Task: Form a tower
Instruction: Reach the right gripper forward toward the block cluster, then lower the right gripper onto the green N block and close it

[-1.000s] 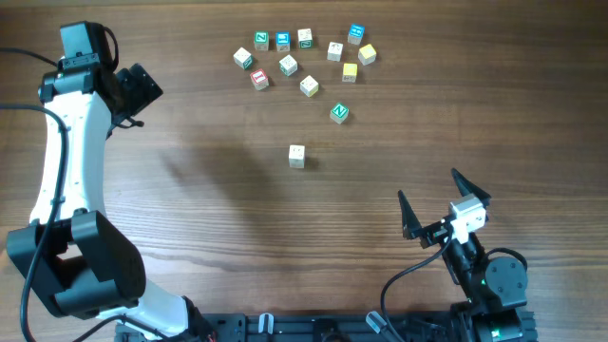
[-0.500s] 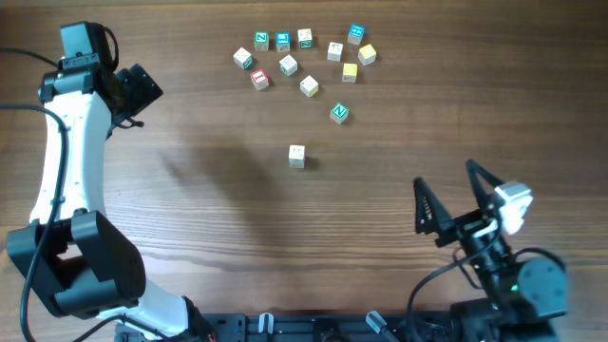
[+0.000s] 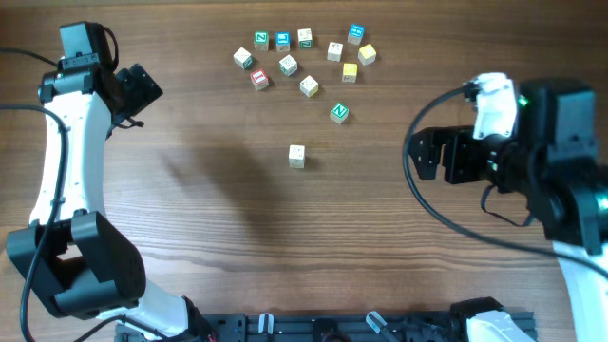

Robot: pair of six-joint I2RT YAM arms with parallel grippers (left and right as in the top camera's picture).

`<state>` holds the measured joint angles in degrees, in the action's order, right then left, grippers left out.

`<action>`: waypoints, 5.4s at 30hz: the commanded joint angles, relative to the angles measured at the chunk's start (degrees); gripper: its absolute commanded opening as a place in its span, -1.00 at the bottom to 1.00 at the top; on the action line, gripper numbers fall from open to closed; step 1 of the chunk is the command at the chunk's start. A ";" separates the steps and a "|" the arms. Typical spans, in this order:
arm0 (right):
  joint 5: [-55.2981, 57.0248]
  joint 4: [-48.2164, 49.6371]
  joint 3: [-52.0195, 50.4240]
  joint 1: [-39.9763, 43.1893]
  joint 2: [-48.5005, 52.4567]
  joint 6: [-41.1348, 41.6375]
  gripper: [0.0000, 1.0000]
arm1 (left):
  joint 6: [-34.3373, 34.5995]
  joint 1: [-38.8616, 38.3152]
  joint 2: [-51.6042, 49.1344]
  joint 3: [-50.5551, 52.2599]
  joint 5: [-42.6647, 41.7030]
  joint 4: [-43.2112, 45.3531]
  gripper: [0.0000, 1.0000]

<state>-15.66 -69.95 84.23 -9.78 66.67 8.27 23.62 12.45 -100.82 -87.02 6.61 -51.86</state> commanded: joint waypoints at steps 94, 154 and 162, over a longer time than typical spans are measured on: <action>14.19 21.90 16.57 -14.16 61.66 29.46 0.91 | -0.66 0.17 1.07 -0.74 0.55 0.09 1.00; 21.66 22.38 17.16 -16.24 62.53 22.49 -0.17 | -0.68 0.15 1.07 -0.74 0.55 0.09 1.00; 21.66 23.67 17.16 -16.24 62.53 21.94 -0.23 | -0.66 0.15 1.07 -0.74 0.55 0.09 1.00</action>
<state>5.19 -47.00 100.95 -26.00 130.41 30.68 23.62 12.45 -100.82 -87.02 6.61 -51.86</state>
